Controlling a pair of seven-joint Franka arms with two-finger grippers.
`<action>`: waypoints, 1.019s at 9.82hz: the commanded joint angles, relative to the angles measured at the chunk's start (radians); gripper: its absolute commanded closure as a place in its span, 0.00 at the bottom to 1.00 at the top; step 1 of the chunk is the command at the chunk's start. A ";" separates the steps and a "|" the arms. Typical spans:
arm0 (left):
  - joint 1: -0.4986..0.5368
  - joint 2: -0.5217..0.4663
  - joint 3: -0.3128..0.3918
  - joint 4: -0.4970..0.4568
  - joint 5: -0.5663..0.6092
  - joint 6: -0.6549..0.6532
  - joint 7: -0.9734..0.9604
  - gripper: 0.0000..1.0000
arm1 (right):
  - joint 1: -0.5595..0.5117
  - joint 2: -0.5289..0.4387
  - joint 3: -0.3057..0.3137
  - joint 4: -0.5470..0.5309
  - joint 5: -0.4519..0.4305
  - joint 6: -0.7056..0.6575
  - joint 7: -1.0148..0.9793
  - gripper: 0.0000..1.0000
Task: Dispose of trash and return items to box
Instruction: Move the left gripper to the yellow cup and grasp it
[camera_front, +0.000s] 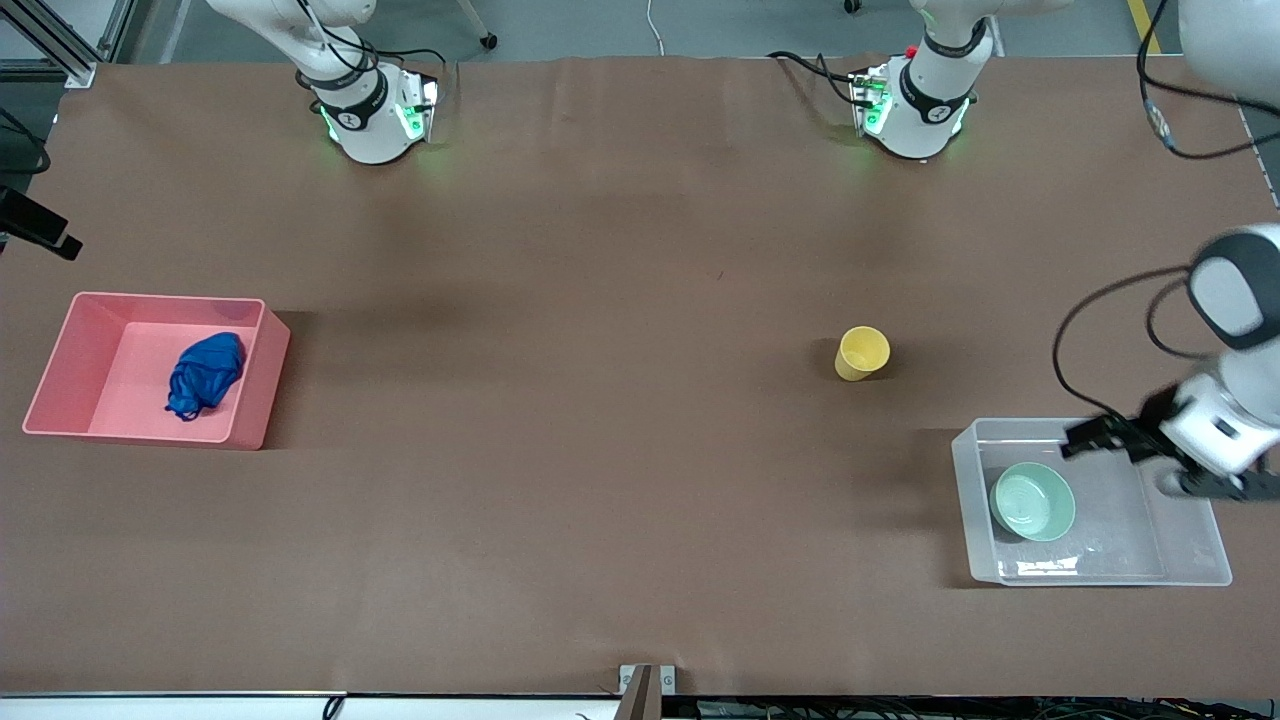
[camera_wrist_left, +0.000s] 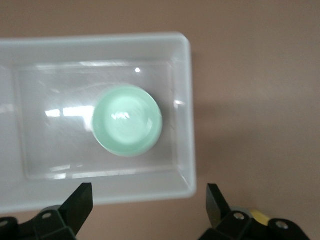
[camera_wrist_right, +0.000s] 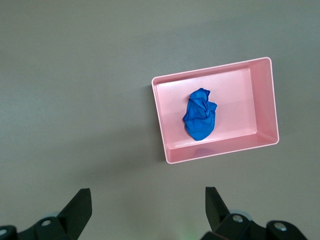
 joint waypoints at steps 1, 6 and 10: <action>-0.003 -0.156 -0.105 -0.299 0.054 0.055 -0.099 0.00 | 0.083 0.027 -0.082 0.083 0.008 -0.037 -0.004 0.00; -0.004 -0.086 -0.288 -0.531 0.057 0.340 -0.202 0.00 | 0.096 0.026 -0.083 0.090 0.006 -0.054 -0.007 0.00; -0.009 0.032 -0.294 -0.541 0.076 0.430 -0.201 0.43 | 0.096 0.026 -0.083 0.088 0.008 -0.055 -0.004 0.00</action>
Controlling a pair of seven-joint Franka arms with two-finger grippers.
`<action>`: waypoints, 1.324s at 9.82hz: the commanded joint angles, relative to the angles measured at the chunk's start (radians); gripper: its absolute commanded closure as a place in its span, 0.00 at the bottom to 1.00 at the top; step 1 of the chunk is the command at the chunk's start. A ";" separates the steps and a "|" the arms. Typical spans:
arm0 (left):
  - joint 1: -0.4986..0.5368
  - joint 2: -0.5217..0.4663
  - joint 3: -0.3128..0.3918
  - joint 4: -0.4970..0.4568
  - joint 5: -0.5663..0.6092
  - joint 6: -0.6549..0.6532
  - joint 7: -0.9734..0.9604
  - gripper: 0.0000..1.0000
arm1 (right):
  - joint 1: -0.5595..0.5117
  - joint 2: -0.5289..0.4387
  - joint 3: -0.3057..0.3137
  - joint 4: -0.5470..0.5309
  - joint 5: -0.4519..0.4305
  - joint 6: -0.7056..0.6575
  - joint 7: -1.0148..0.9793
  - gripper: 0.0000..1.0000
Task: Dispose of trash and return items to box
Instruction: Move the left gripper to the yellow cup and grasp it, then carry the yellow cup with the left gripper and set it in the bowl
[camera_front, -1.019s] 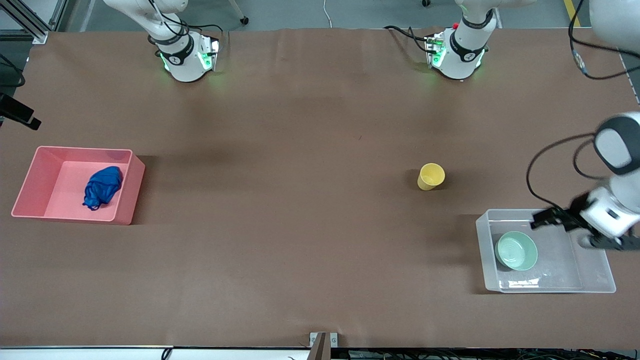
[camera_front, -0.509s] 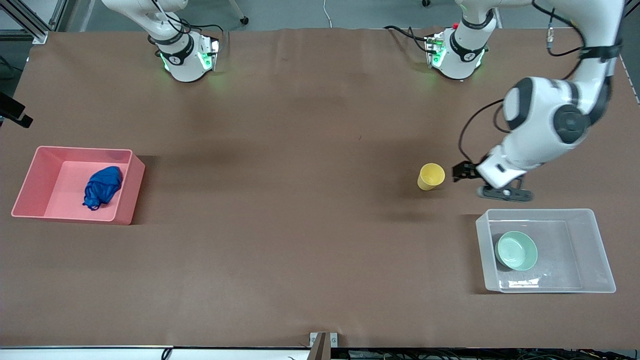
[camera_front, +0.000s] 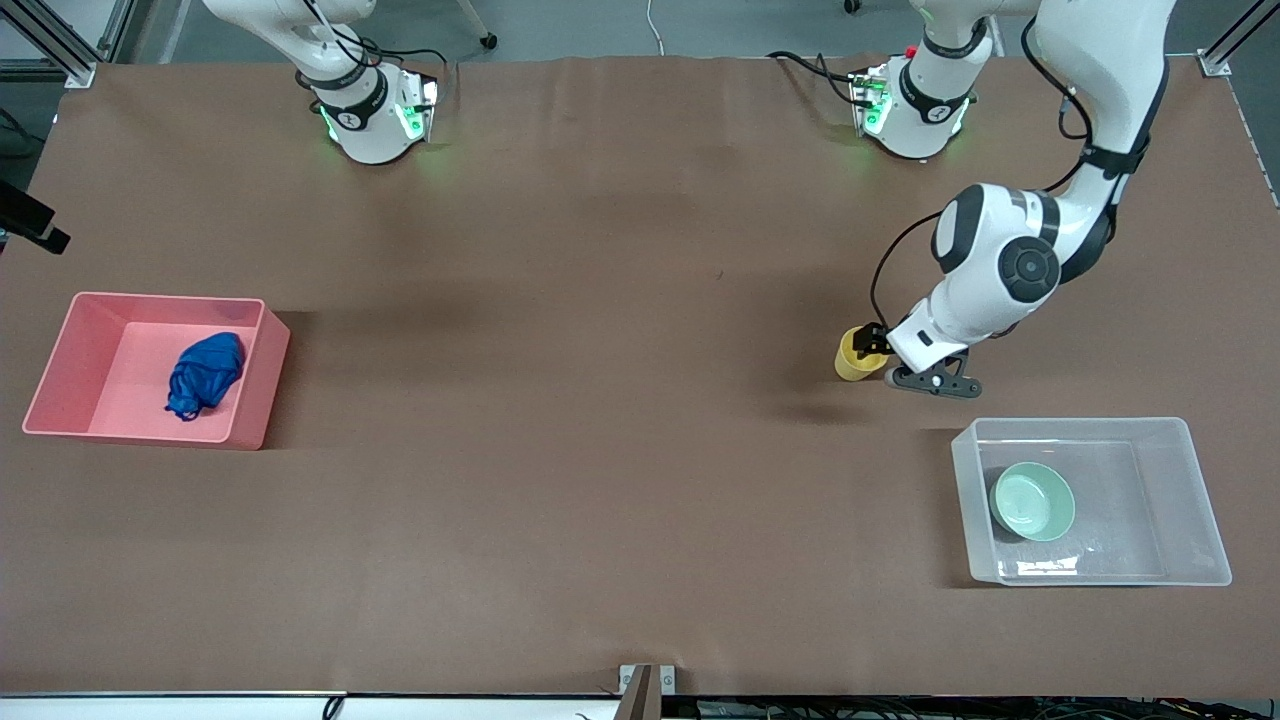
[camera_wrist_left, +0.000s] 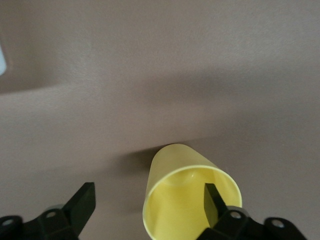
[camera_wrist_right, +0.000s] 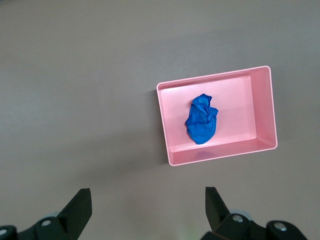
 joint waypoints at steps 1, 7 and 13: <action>0.004 0.065 -0.021 -0.013 0.025 0.057 -0.005 0.77 | 0.016 0.010 -0.016 0.020 0.008 -0.016 -0.003 0.00; 0.008 -0.061 -0.013 -0.004 0.025 -0.061 0.045 0.99 | 0.025 0.010 -0.016 0.020 0.008 -0.014 0.000 0.00; 0.015 0.111 0.204 0.525 0.015 -0.270 0.176 0.99 | 0.030 0.010 -0.014 0.020 0.009 -0.010 0.001 0.00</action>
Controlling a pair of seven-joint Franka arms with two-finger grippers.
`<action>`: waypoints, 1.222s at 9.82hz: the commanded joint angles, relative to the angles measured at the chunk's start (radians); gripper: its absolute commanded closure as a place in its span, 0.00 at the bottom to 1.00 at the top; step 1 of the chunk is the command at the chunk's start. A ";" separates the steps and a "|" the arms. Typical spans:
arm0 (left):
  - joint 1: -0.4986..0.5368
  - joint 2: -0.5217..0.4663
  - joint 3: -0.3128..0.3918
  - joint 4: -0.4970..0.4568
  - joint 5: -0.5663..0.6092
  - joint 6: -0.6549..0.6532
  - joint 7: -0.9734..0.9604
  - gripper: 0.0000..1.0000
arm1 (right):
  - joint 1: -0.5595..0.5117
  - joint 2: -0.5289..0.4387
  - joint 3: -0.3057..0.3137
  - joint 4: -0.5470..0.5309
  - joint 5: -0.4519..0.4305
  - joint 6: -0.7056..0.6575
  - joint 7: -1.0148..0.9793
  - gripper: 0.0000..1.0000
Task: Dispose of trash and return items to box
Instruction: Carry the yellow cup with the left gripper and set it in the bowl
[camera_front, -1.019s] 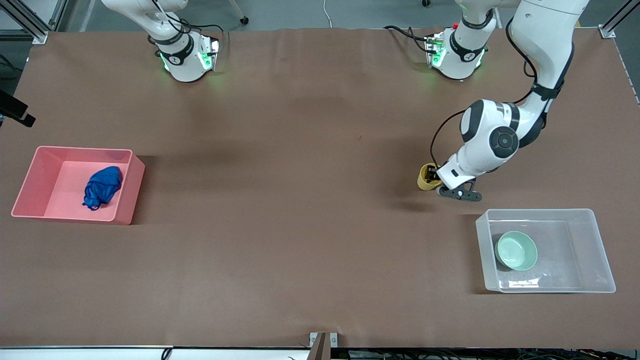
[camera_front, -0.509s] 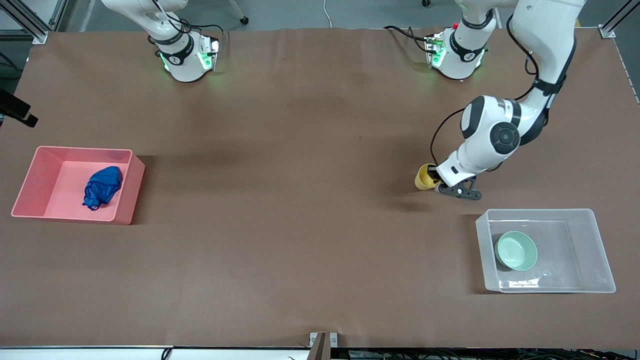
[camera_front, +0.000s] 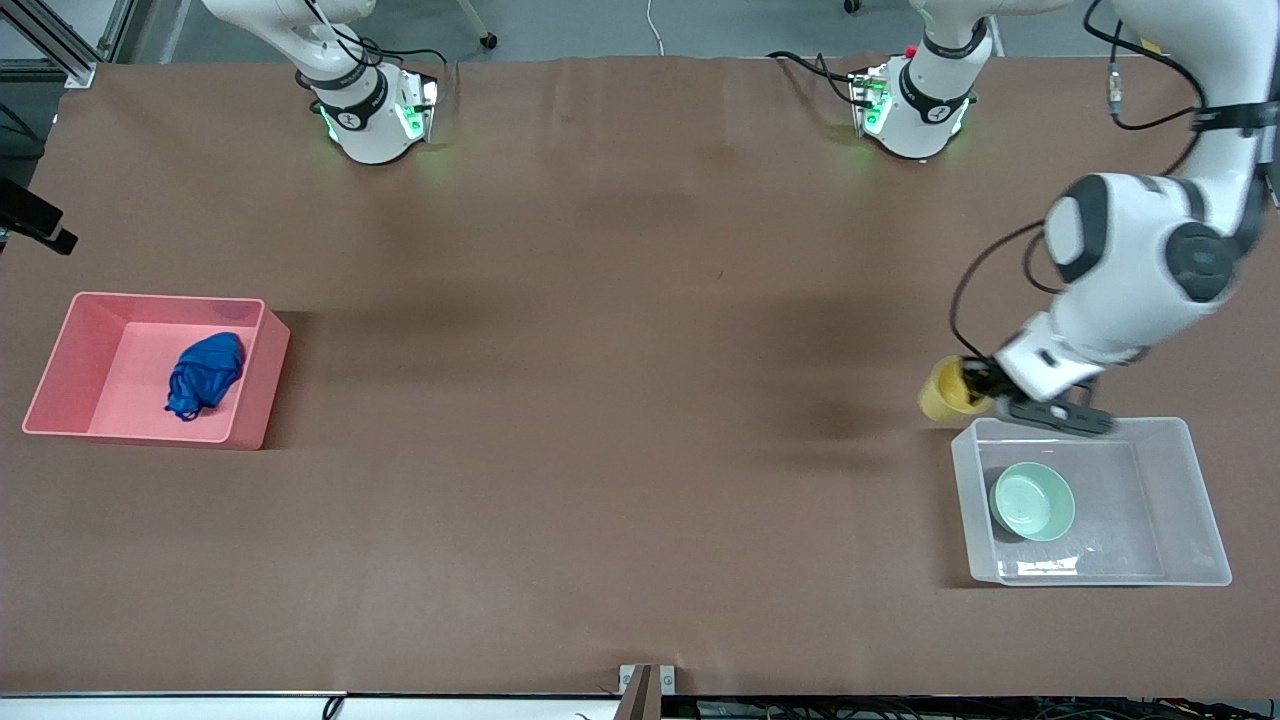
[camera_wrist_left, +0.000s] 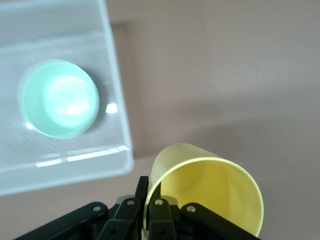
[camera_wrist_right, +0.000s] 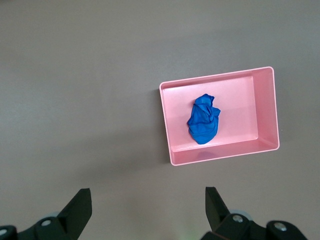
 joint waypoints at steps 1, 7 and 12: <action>-0.004 0.230 0.074 0.226 0.009 -0.015 0.015 0.99 | 0.016 0.008 -0.013 0.019 0.009 -0.009 0.001 0.00; 0.027 0.508 0.197 0.401 -0.115 0.072 0.137 0.95 | 0.015 0.008 -0.013 0.017 0.009 -0.010 0.000 0.00; 0.030 0.412 0.200 0.361 -0.170 0.072 0.160 0.00 | 0.013 0.008 -0.015 0.016 0.009 -0.012 -0.003 0.00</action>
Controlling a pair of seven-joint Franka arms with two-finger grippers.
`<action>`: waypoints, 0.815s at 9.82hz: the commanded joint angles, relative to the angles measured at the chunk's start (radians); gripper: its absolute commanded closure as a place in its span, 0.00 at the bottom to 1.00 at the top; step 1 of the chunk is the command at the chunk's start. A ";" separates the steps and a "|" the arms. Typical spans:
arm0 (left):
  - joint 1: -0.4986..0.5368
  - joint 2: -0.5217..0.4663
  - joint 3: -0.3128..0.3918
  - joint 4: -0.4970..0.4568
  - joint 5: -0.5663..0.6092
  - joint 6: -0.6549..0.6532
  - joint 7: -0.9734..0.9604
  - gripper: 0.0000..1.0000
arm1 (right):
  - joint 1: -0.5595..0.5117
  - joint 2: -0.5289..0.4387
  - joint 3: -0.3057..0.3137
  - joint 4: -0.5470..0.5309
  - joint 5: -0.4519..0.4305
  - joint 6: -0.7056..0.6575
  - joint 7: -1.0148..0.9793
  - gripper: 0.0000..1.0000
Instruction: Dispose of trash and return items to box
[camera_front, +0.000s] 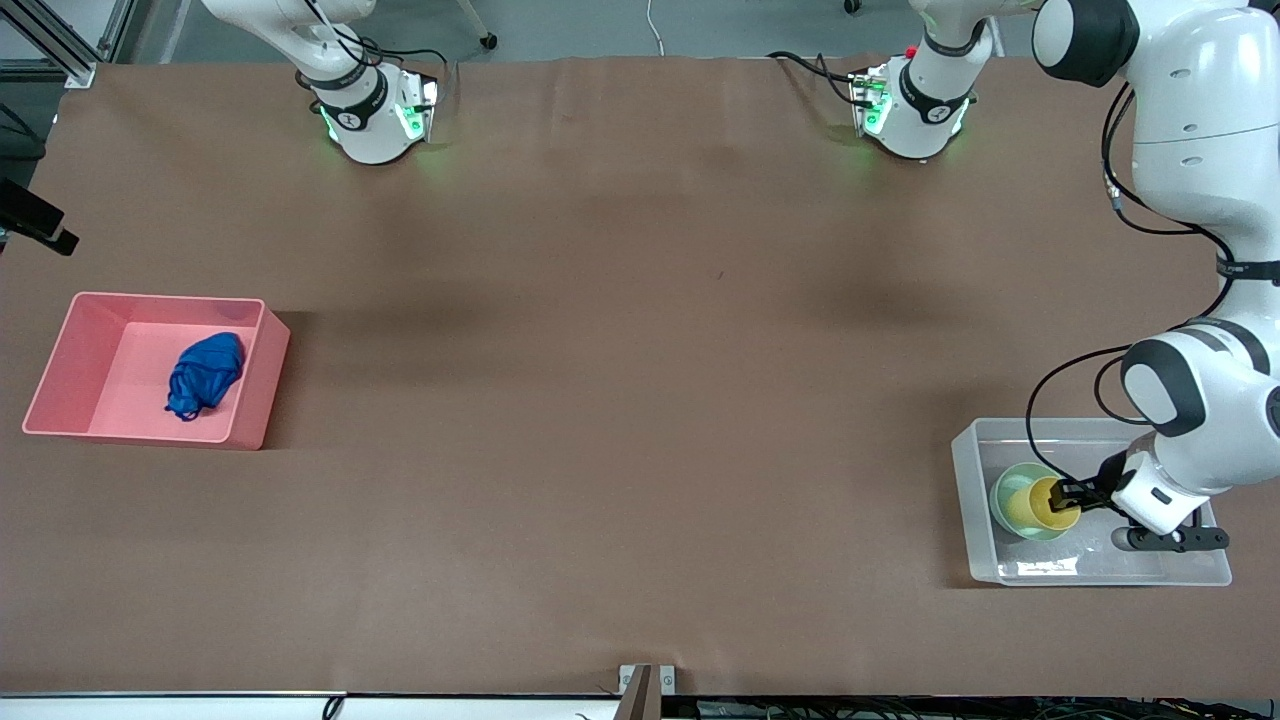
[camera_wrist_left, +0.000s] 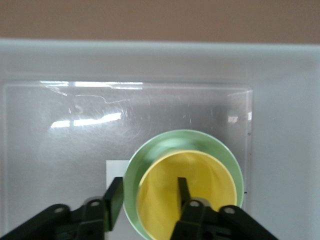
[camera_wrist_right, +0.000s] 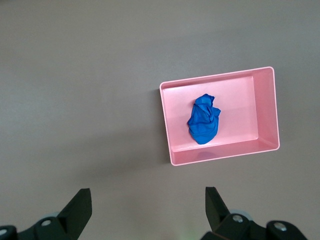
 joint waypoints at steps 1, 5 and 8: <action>-0.004 -0.128 0.004 -0.069 0.002 -0.011 0.016 0.00 | 0.008 0.007 -0.010 0.015 0.009 -0.012 -0.003 0.00; -0.008 -0.393 -0.031 -0.281 0.154 -0.009 -0.053 0.00 | 0.008 0.007 -0.010 0.015 0.009 -0.013 -0.003 0.00; -0.005 -0.584 -0.094 -0.369 0.226 -0.137 -0.114 0.00 | 0.008 0.007 -0.010 0.014 0.009 -0.015 -0.003 0.00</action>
